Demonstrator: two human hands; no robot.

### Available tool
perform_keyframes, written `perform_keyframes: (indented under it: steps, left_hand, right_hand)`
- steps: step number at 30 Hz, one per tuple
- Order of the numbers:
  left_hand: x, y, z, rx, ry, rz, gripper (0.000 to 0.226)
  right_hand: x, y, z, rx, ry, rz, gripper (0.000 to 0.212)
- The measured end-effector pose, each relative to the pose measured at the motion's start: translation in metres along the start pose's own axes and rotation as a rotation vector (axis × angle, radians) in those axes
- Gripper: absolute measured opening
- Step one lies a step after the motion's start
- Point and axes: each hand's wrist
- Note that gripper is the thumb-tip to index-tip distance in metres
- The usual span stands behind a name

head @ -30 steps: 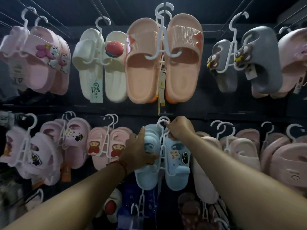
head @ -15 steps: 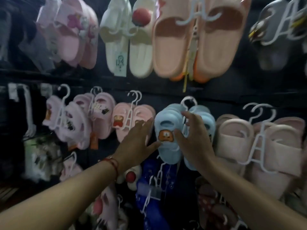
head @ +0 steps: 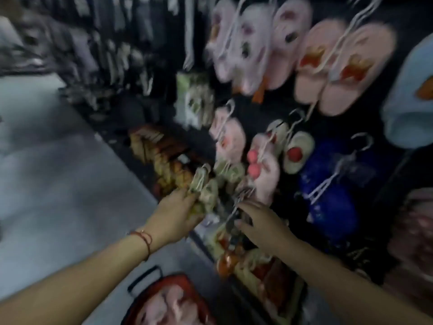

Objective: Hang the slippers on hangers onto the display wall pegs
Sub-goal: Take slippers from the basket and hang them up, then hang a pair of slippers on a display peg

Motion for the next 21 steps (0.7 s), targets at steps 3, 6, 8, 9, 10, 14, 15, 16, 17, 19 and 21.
perform_keyframes:
  steps: [3, 6, 8, 9, 10, 14, 15, 16, 17, 19, 21]
  left_hand:
    - [0.049, 0.068, 0.047, -0.212, 0.08, 0.208, 0.087]
    - [0.106, 0.129, 0.088, -0.369, 0.121, 0.359, 0.074]
    - [0.144, 0.168, 0.109, -0.454, 0.144, 0.426, 0.078]
    - [0.162, 0.187, 0.117, -0.484, 0.152, 0.465, 0.084]
    - [0.18, 0.204, 0.124, -0.508, 0.163, 0.503, 0.087]
    - [0.245, 0.258, 0.132, -0.624, 0.223, 0.646, 0.079]
    - [0.263, 0.268, 0.131, -0.636, 0.234, 0.688, 0.075]
    - [0.282, 0.277, 0.131, -0.64, 0.24, 0.724, 0.071]
    - [0.301, 0.284, 0.13, -0.644, 0.247, 0.754, 0.07]
    - [0.34, 0.294, 0.128, -0.649, 0.268, 0.811, 0.07]
    - [0.377, 0.298, 0.127, -0.645, 0.278, 0.863, 0.071]
  right_hand:
    - [0.088, 0.006, 0.009, 0.07, -0.005, 0.176, 0.032]
    - [0.167, 0.023, 0.006, 0.15, 0.021, 0.326, 0.027]
    - [0.212, 0.037, 0.002, 0.187, -0.002, 0.422, 0.045]
    - [0.231, 0.045, 0.0, 0.212, -0.003, 0.466, 0.054]
    - [0.248, 0.053, -0.002, 0.243, 0.014, 0.509, 0.057]
    - [0.316, 0.08, -0.026, 0.36, 0.02, 0.64, 0.047]
    - [0.333, 0.086, -0.034, 0.39, 0.017, 0.672, 0.047]
    - [0.347, 0.093, -0.041, 0.424, 0.01, 0.7, 0.049]
    - [0.361, 0.098, -0.047, 0.448, 0.005, 0.721, 0.052]
    - [0.39, 0.107, -0.063, 0.475, 0.019, 0.741, 0.054]
    - [0.419, 0.111, -0.081, 0.477, 0.036, 0.748, 0.058]
Point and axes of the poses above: each hand's wrist, its own y-axis away from the middle knuckle, its own x-axis out of the palm, z = x × y, and after that the axes turned 2 degrees about x, right-handed
